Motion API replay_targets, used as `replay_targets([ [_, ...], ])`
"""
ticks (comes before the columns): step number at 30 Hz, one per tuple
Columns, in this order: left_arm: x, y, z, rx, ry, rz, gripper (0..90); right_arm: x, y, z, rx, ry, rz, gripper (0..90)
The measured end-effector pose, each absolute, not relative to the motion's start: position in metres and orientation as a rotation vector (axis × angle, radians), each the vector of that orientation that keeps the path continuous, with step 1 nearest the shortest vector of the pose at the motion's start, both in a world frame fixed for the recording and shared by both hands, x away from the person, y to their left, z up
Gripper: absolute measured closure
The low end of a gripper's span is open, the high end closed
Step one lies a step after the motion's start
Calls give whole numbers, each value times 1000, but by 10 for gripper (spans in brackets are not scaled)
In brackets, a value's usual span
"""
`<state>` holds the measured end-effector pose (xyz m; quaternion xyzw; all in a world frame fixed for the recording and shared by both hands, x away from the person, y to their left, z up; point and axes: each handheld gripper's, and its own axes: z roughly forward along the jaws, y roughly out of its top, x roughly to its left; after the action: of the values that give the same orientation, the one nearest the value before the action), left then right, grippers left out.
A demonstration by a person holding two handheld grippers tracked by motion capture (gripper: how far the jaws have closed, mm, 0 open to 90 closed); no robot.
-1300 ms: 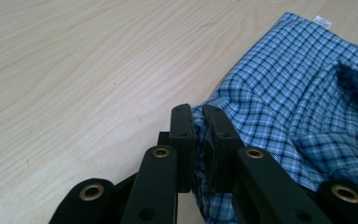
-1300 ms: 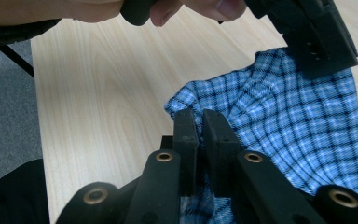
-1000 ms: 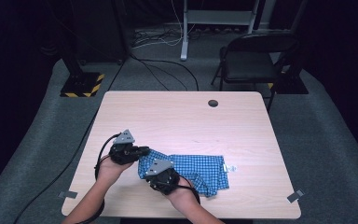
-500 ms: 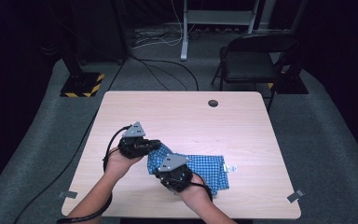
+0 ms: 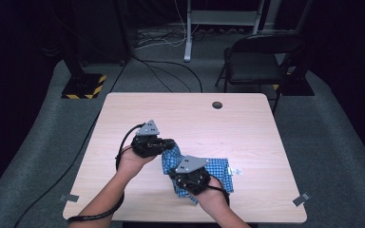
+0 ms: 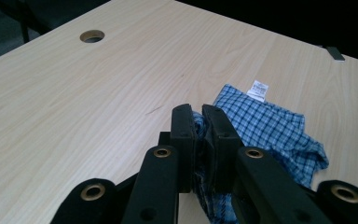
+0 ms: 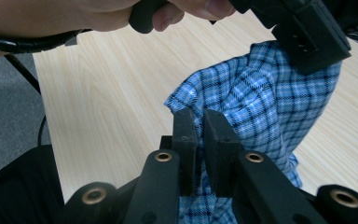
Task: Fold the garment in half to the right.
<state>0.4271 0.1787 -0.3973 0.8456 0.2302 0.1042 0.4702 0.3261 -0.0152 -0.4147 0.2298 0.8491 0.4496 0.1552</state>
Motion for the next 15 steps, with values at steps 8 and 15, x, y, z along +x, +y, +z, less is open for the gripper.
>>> replay_targets([
  [8,429,151,-388,2079,515,244,832,321,-41,-409,708,2390,1311,833],
  [15,435,126,-391,2104,492,217,831,316,-62,-410,743,2368,1285,830],
])
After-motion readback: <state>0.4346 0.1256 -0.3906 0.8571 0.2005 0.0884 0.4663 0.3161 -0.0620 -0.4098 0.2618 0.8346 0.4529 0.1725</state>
